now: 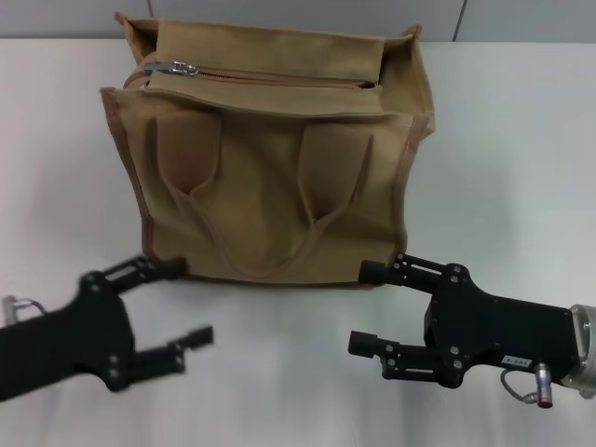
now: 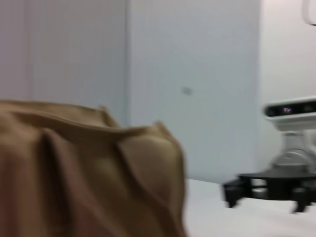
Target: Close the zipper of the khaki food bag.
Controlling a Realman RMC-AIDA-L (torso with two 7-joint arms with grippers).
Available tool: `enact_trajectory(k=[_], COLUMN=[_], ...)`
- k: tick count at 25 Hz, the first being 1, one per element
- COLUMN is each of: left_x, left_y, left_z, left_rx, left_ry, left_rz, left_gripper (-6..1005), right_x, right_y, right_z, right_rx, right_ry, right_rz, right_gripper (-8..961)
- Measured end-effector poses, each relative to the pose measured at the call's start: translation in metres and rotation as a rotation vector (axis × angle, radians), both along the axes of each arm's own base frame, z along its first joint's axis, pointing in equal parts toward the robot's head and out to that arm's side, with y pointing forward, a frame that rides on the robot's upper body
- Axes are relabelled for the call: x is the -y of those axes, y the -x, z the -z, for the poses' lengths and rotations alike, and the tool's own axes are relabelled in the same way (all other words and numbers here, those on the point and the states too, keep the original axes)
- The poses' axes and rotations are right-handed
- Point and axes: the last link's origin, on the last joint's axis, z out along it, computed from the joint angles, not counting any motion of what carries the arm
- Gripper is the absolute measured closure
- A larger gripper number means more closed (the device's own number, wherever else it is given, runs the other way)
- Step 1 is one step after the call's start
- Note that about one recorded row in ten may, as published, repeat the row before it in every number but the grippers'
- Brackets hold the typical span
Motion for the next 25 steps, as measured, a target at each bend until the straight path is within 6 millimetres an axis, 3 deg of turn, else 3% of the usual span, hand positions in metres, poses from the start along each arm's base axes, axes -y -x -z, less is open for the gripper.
enact_trajectory(k=[6,11,20,25], left_x=[-0.004,-0.023,-0.045,-0.066], left_y=[0.019,0.029,0.027,0.028], left_z=[-0.025,-0.038,-0.042,-0.055], left_rx=[0.055,0.092,0.08,0.089], left_ry=[-0.22,-0.359,-0.408,-0.511], left_rz=[-0.144,-0.267,-0.286,-0.33], left_gripper=[189,189,189,189], right_x=[0.001,0.001,0.003,0.004], right_y=[0.002,0.005,0.005,0.005], right_z=[0.003,0.007,0.01,0.011], right_rx=[-0.008,-0.009,-0.002,-0.005], right_ry=[0.007,-0.002,0.004,0.005], right_rz=[0.001,-0.011,-0.009,-0.01], right_gripper=[169,169,169,169])
